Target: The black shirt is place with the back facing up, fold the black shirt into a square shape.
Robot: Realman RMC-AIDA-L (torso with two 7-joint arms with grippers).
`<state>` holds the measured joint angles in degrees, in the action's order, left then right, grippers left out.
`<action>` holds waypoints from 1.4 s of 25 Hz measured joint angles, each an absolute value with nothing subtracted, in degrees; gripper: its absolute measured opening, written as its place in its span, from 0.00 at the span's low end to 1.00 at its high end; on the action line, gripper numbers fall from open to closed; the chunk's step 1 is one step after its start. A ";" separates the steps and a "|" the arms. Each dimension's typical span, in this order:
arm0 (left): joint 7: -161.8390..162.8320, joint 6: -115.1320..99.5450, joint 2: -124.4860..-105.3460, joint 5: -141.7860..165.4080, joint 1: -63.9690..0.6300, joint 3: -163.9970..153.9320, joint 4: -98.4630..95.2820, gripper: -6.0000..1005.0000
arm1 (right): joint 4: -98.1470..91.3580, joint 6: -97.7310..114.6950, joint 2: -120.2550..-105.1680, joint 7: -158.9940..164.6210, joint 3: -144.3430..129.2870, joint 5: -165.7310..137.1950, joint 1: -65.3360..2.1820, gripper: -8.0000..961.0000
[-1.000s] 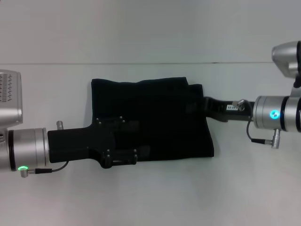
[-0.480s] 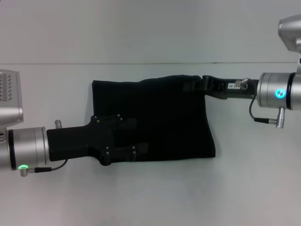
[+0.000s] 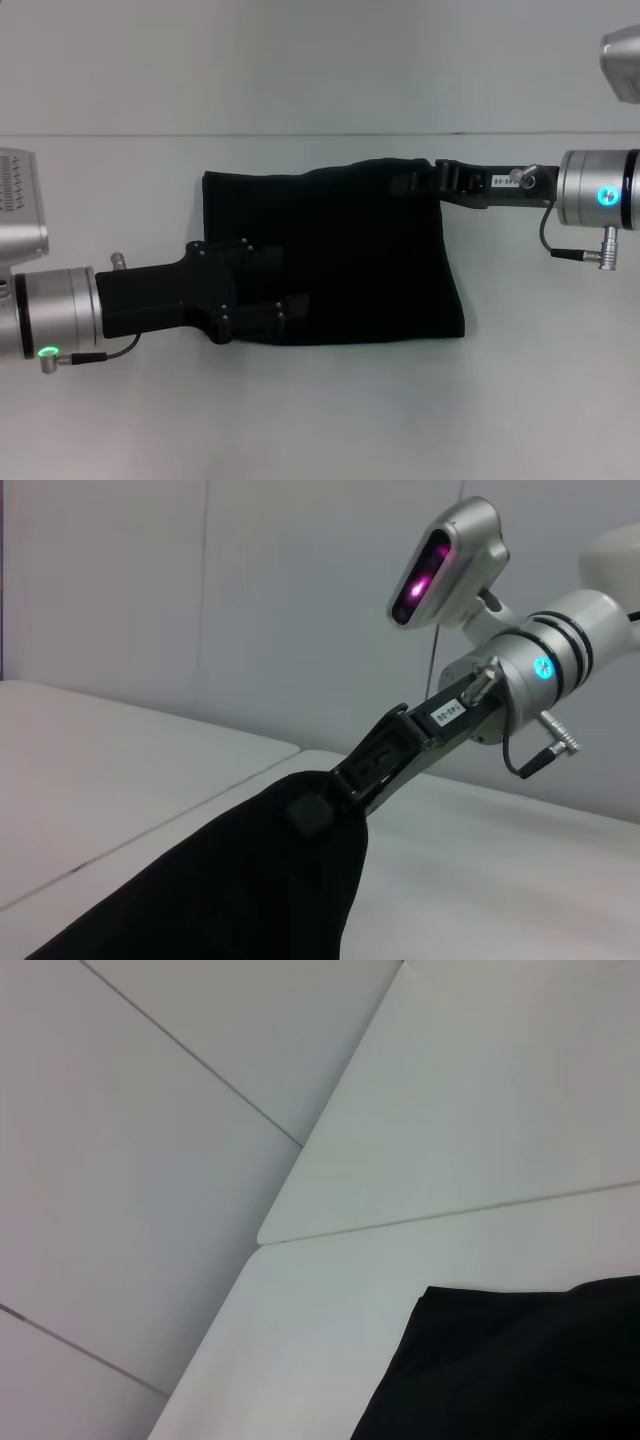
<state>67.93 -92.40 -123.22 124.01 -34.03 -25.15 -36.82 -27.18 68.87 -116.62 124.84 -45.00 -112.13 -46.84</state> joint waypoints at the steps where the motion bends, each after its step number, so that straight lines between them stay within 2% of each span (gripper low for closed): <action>1: 67.93 -92.40 -123.22 124.01 -34.03 -25.15 -36.82 0.72 | -27.21 69.02 -116.42 124.83 -45.00 -112.14 -46.86 0.05; 5: 68.01 -92.08 -123.23 124.01 -34.08 -25.14 -36.82 0.72 | -28.15 69.89 -115.80 124.81 -45.01 -112.15 -47.30 0.05; 18: 68.63 -91.05 -123.23 124.01 -34.44 -25.05 -36.83 0.72 | -34.33 72.96 -116.10 125.28 -47.28 -112.14 -48.11 0.06; 30: 69.39 -90.96 -123.21 124.01 -34.55 -25.05 -36.83 0.72 | -35.43 74.49 -114.87 126.28 -47.38 -112.27 -47.93 0.07; 35: 69.92 -90.86 -123.38 124.01 -34.55 -25.06 -36.82 0.72 | -34.43 73.49 -115.53 125.91 -47.37 -114.34 -45.92 0.07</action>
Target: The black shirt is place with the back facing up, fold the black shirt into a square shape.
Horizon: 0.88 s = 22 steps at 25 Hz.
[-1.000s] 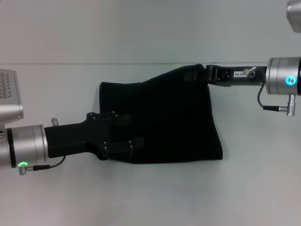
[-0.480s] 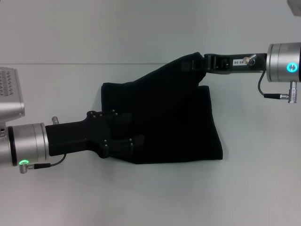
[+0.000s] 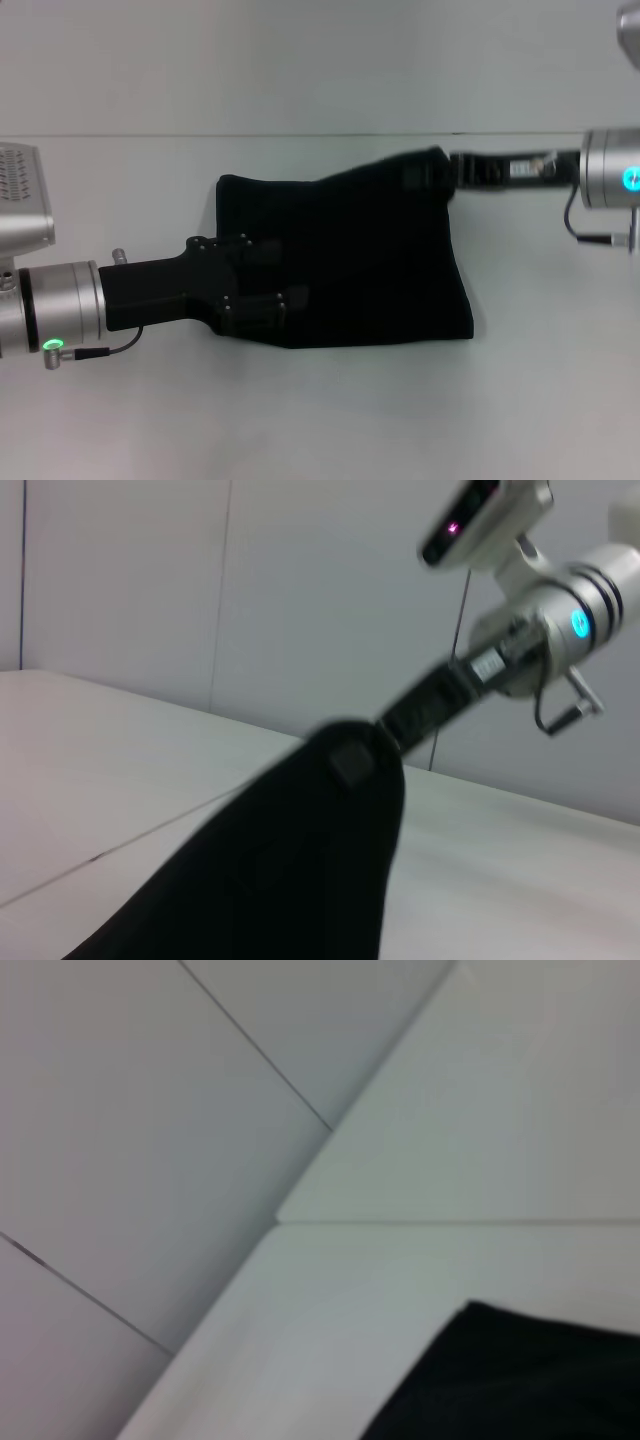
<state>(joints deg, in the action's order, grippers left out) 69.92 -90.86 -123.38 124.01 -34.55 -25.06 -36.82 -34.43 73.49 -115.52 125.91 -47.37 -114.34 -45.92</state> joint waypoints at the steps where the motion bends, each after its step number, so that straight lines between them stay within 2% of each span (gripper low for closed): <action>1: 70.07 -90.66 -123.41 124.01 -34.54 -25.07 -36.80 0.72 | -34.21 73.18 -115.80 125.75 -47.37 -114.72 -45.25 0.07; 5: 70.13 -90.25 -123.53 124.01 -34.54 -25.22 -36.74 0.72 | -32.45 71.72 -116.42 124.67 -47.33 -115.27 -43.00 0.08; 15: 70.22 -88.35 -123.84 124.01 -35.12 -25.49 -35.66 0.72 | -28.67 70.42 -116.41 123.51 -46.68 -114.93 -38.30 0.08; 22: 70.16 -87.86 -123.81 124.01 -35.36 -25.34 -35.33 0.72 | -27.20 67.70 -115.22 123.40 -45.82 -114.92 -36.29 0.26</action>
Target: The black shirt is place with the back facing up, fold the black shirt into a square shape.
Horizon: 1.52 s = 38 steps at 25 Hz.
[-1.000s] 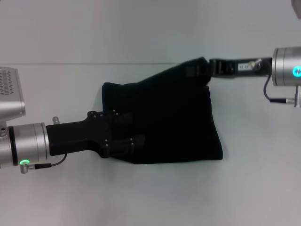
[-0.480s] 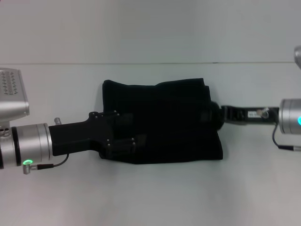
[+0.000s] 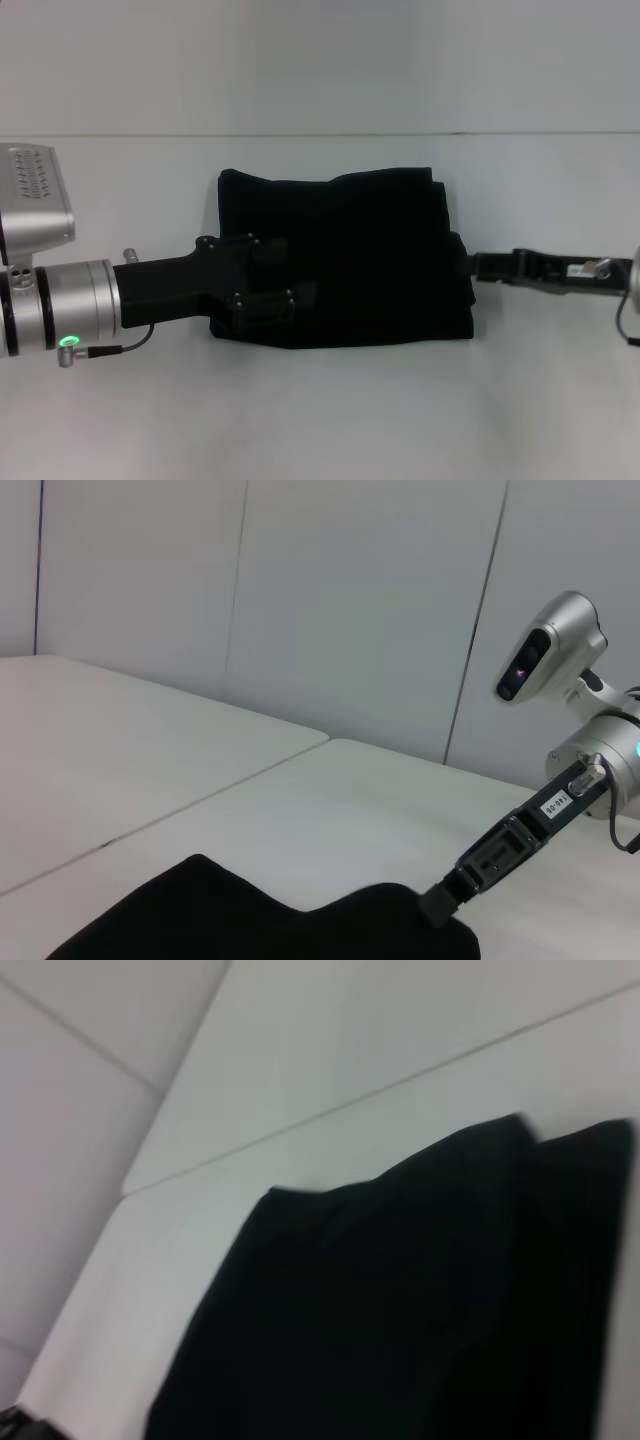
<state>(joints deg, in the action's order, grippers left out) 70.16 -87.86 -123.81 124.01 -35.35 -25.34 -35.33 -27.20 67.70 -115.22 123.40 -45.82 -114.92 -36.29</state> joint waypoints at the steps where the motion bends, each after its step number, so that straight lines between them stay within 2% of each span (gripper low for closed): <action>1: 70.18 -87.84 -123.75 124.01 -35.39 -25.22 -35.33 0.72 | -27.37 67.43 -114.96 123.38 -45.20 -114.87 -36.14 0.28; 2: 70.19 -87.82 -123.69 124.01 -35.41 -25.13 -35.33 0.72 | -27.41 67.30 -114.62 123.37 -44.36 -114.86 -36.15 0.31; 7: 70.23 -87.41 -123.47 123.35 -35.65 -25.04 -35.56 0.72 | -26.83 66.49 -111.74 124.80 -39.60 -114.80 -39.44 0.57; 11: 70.24 -87.18 -123.43 123.28 -36.13 -25.04 -35.52 0.72 | -23.86 65.57 -109.14 131.22 -40.53 -116.23 -44.33 0.69; 12: 70.24 -87.18 -123.41 123.20 -36.26 -25.05 -35.50 0.72 | -22.98 65.41 -108.73 132.51 -40.78 -116.80 -45.33 0.72; 14: 70.24 -87.13 -123.37 122.87 -36.43 -25.05 -35.44 0.72 | -21.73 65.40 -108.47 134.81 -41.18 -118.68 -46.94 0.72; 16: 70.23 -87.10 -123.34 122.56 -36.48 -25.05 -35.38 0.72 | -21.40 65.07 -109.01 136.66 -41.55 -120.84 -47.96 0.72; 19: 70.24 -86.79 -123.33 122.30 -36.34 -25.05 -35.33 0.72 | -21.34 63.28 -110.64 137.25 -41.89 -122.00 -48.40 0.71; 25: 70.24 -85.52 -123.37 121.73 -35.79 -25.05 -35.33 0.72 | -21.10 51.94 -115.59 136.02 -44.52 -122.08 -48.78 0.66; 27: 70.24 -85.51 -123.42 121.73 -35.63 -25.05 -35.33 0.72 | -20.95 48.58 -116.76 135.88 -45.70 -122.03 -49.07 0.65; 38: 70.22 -84.97 -123.45 121.72 -35.41 -24.28 -35.33 0.72 | -19.28 43.72 -117.97 134.59 -45.51 -119.46 -50.72 0.57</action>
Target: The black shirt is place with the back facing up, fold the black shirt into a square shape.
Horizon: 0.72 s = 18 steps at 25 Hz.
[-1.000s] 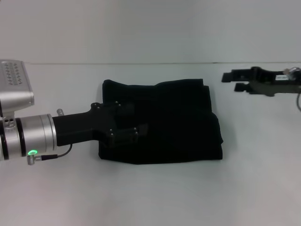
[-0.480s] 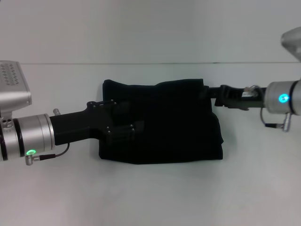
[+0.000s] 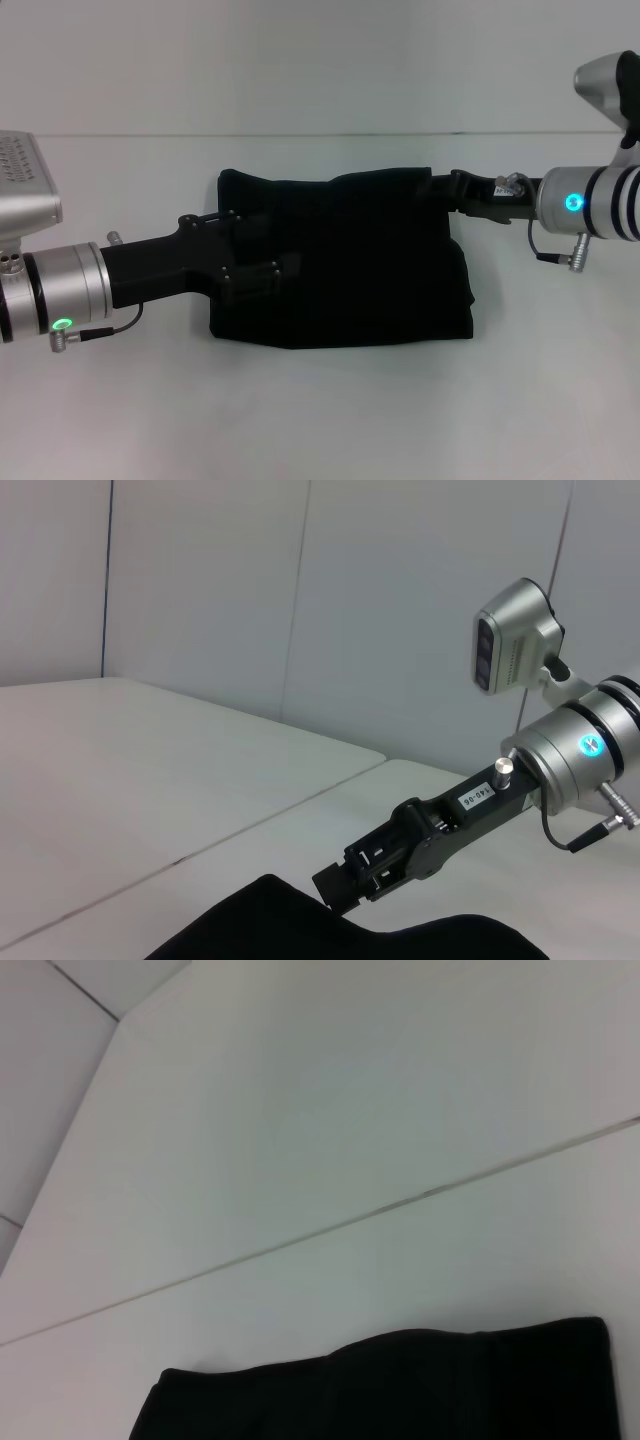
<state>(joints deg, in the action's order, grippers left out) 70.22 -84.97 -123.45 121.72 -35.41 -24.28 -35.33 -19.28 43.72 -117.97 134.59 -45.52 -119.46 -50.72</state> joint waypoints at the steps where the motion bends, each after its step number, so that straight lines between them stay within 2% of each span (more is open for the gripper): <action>1: 70.22 -84.93 -123.44 121.72 -35.41 -24.26 -35.33 0.72 | -18.86 43.09 -118.01 134.58 -45.60 -119.33 -50.92 0.56; 10: 70.22 -84.89 -123.35 121.72 -35.42 -23.52 -35.33 0.72 | -17.00 39.14 -118.82 133.68 -45.39 -119.18 -51.67 0.45; 18: 70.22 -84.90 -123.33 121.72 -35.29 -22.79 -34.70 0.72 | -15.82 37.79 -119.75 131.97 -45.63 -116.49 -51.94 0.43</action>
<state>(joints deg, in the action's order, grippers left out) 70.22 -84.90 -123.33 121.72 -35.29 -22.79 -34.70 -15.82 37.79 -119.75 131.97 -45.64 -116.49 -51.94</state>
